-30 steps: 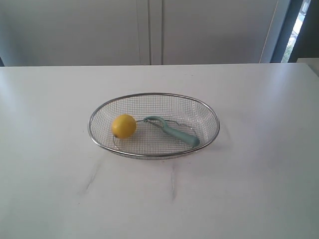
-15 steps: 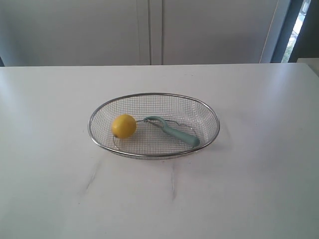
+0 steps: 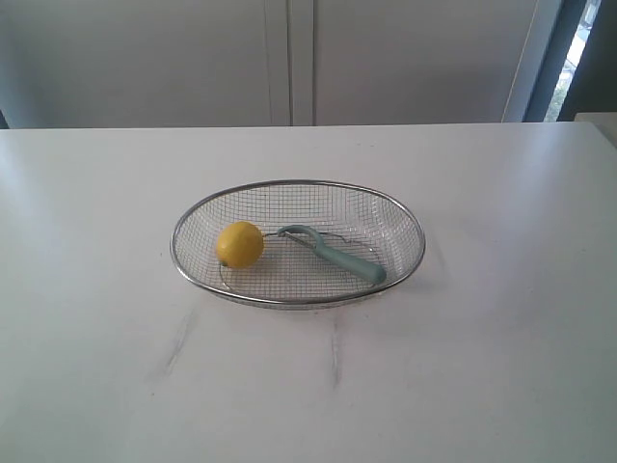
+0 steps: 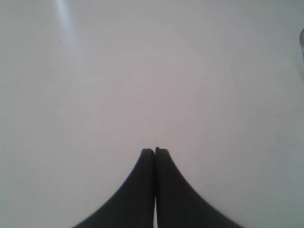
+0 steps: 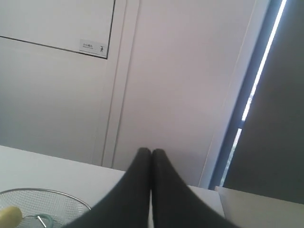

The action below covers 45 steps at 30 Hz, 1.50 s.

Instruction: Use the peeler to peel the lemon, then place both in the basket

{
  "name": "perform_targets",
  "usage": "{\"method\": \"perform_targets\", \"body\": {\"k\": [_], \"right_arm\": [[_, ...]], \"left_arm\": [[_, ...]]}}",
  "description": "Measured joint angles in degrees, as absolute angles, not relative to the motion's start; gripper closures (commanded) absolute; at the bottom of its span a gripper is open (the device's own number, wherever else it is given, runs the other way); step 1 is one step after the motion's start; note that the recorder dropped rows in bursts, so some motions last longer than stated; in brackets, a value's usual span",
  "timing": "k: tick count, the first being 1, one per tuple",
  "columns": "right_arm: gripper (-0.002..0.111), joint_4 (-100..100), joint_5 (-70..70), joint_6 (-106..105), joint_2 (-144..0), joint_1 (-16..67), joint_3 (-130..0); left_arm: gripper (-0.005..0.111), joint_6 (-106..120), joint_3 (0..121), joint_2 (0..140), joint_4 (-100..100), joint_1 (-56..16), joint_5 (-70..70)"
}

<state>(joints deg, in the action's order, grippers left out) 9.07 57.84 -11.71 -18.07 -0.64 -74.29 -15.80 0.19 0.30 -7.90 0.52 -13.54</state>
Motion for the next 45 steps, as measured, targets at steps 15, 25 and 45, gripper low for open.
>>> {"method": "perform_targets", "body": {"k": [15, 25, 45], "right_arm": [[0.108, 14.27, 33.62, -11.6, -5.81, -8.74, -42.51], [0.108, 16.39, 25.27, -11.49, -5.68, -8.98, -30.84], [0.108, 2.28, 20.85, 2.97, -0.36, -8.98, -0.27]], "left_arm": [[0.107, -15.8, 0.19, 0.3, -7.9, 0.52, -13.54], [0.107, -15.8, 0.19, 0.3, -7.9, 0.52, -13.54], [0.107, -15.8, 0.19, 0.3, -7.9, 0.52, -13.54]]}}
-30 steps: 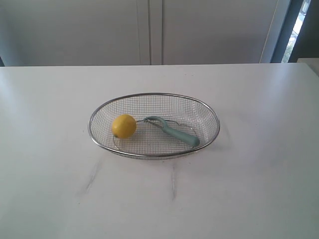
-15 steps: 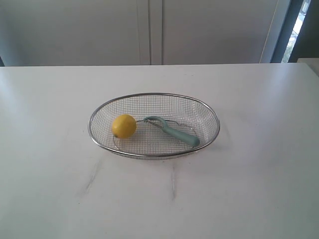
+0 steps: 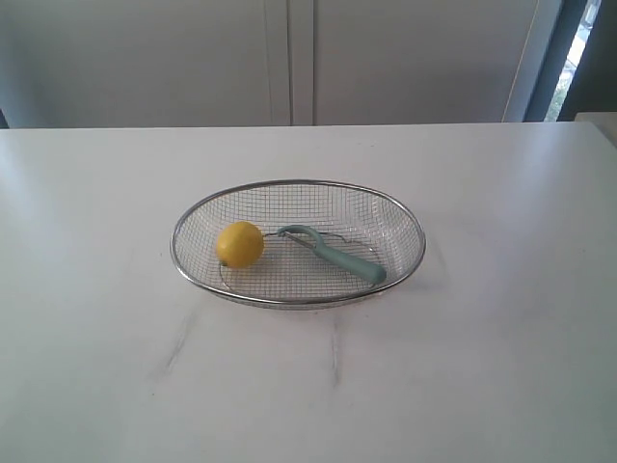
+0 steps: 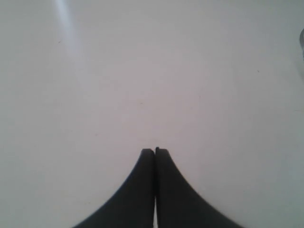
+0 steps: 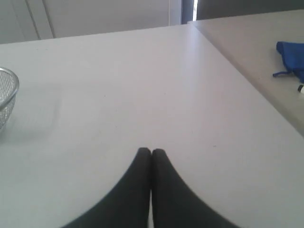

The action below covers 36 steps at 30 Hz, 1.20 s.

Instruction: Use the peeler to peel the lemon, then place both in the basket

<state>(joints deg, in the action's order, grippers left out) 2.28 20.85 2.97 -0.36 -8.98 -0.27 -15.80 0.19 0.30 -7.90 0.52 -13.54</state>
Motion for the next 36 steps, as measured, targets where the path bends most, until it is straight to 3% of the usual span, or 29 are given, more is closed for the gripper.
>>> {"method": "perform_targets", "body": {"k": [36], "right_arm": [[0.108, 2.28, 20.38, -2.63, -0.36, -4.63, -0.27]], "left_arm": [[0.107, -15.8, 0.19, 0.3, -7.9, 0.52, -13.54]]}}
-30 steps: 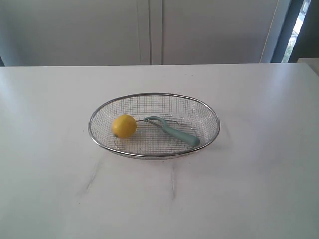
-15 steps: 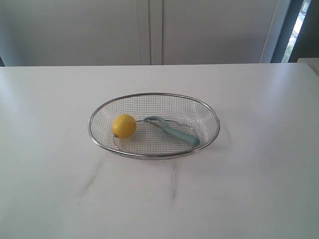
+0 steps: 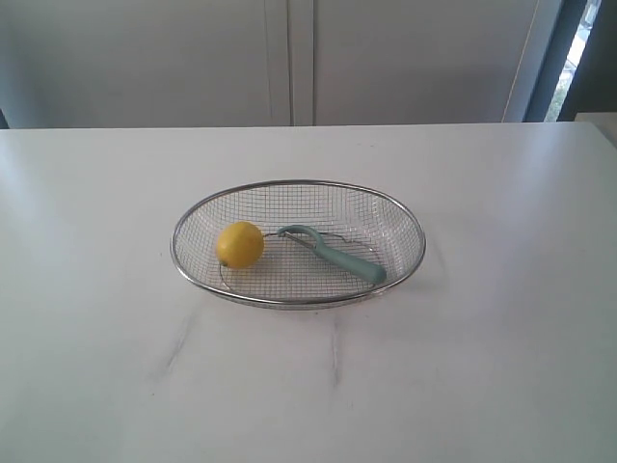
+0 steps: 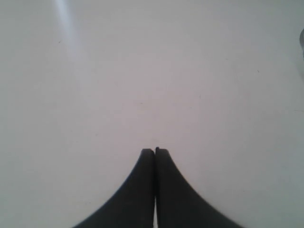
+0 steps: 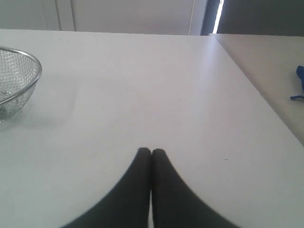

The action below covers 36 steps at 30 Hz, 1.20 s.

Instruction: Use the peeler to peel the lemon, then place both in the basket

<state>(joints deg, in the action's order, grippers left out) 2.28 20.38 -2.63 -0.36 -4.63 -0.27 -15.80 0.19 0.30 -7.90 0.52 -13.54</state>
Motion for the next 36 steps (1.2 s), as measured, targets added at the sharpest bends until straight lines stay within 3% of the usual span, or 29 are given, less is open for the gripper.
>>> {"method": "perform_targets", "body": {"k": [36], "right_arm": [[0.108, 2.28, 20.38, 3.05, -0.36, -4.63, -0.27]], "left_arm": [[0.107, -15.8, 0.19, 0.3, -7.9, 0.52, -13.54]]}}
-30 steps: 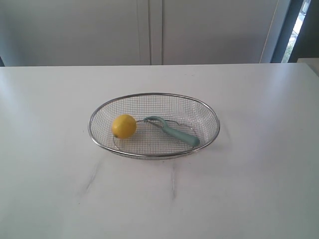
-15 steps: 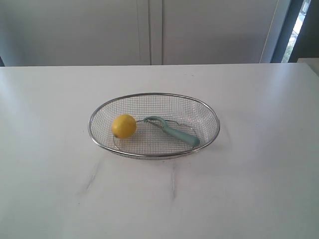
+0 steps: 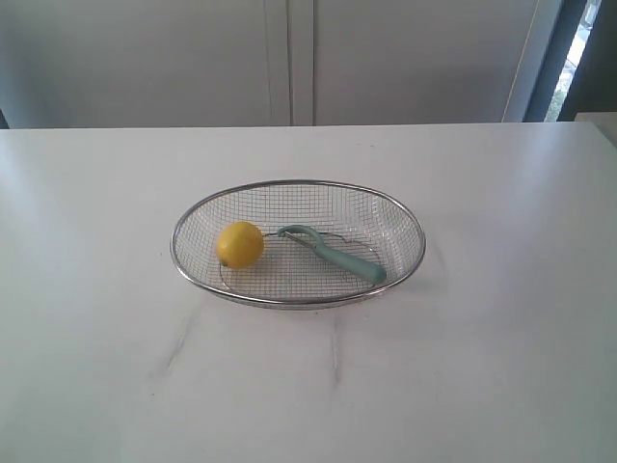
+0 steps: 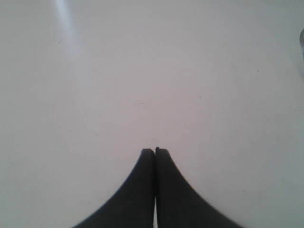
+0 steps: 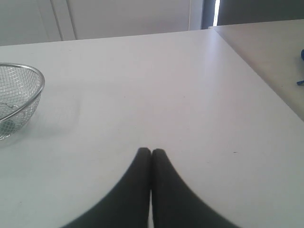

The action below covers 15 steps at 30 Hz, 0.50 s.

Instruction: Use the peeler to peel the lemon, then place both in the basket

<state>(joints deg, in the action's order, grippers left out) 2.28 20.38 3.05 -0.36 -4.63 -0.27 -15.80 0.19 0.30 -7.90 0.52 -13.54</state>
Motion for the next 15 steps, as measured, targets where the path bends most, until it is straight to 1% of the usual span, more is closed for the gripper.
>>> {"method": "perform_targets", "body": {"k": [15], "right_arm": [[0.108, 2.28, 20.38, 3.38, -0.36, -4.63, -0.27]], "left_arm": [[0.107, -15.8, 0.19, 0.3, -7.9, 0.52, -13.54]]}}
